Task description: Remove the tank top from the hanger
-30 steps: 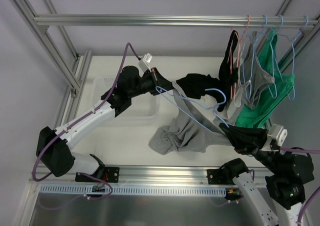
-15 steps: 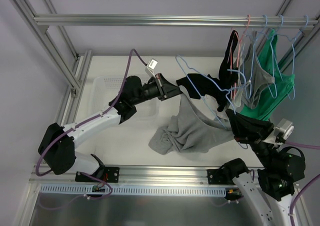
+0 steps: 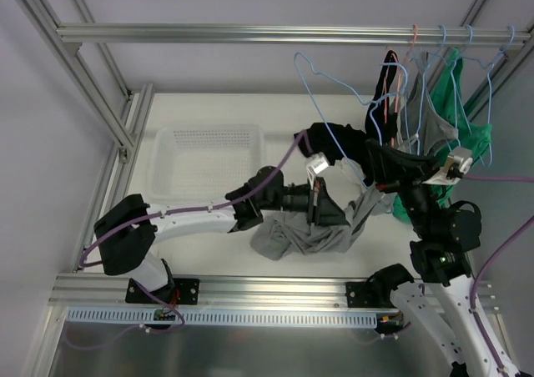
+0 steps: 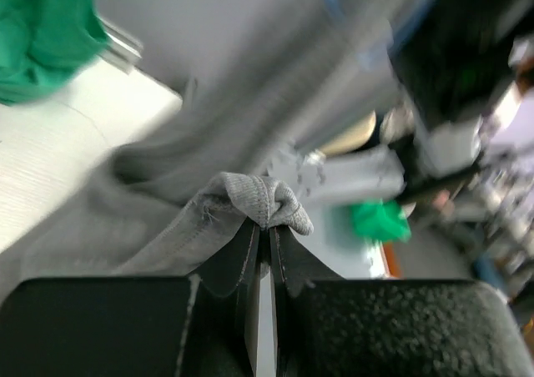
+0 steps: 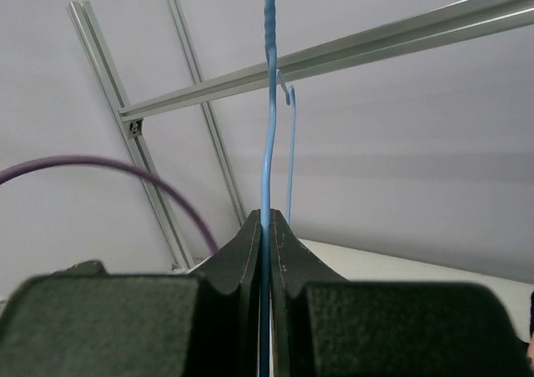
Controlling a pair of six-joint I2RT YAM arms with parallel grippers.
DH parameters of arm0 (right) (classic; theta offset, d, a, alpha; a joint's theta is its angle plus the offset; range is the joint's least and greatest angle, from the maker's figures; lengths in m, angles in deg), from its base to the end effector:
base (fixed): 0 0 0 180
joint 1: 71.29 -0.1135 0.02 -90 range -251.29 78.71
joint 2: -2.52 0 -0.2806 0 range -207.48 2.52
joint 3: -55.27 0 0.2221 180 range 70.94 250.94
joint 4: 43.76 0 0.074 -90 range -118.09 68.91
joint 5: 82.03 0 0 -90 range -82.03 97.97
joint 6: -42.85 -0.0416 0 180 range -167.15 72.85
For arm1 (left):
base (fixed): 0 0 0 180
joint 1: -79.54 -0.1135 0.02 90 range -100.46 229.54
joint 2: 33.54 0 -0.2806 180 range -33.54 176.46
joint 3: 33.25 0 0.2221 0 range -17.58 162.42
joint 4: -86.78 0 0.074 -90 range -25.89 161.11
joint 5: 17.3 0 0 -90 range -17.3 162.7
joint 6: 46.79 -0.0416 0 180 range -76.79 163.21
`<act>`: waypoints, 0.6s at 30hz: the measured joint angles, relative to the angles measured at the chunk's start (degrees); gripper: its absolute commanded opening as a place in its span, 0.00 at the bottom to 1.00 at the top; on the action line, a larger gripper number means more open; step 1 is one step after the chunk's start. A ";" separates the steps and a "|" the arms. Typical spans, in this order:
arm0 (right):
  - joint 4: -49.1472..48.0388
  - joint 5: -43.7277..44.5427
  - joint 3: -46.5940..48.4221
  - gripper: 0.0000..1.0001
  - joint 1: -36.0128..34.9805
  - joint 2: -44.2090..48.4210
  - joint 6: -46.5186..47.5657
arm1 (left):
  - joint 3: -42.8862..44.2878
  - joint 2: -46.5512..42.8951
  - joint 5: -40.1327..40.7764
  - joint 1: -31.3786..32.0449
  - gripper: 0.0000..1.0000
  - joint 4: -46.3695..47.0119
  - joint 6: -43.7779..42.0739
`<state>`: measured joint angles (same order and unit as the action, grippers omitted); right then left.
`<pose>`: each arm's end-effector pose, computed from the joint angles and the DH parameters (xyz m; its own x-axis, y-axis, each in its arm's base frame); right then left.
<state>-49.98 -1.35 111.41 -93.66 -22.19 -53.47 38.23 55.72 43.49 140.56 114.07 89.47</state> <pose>0.0397 0.0236 0.4169 0.5070 0.3261 -0.7978 -0.5533 0.8329 -0.0112 0.1454 -0.3043 0.3445 -0.6648 -0.1013 -0.7401 0.7470 -0.1031 -0.6568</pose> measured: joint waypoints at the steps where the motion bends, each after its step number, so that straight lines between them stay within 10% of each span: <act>1: -1.20 0.02 -0.35 0.00 0.00 -0.94 -0.79 | 0.72 0.55 -0.70 2.14 0.00 -1.18 -3.23; 9: -9.20 1.09 -0.96 0.00 0.00 -4.15 -3.80 | 0.79 6.01 0.85 13.90 0.00 -7.98 -17.79; 18: -13.66 3.39 -0.76 0.00 -0.02 -4.96 -4.42 | -0.79 14.75 27.47 14.21 0.00 -19.45 -17.27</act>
<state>-63.64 2.04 110.65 -93.69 -27.15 -57.89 37.44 70.47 70.96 154.76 94.62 72.20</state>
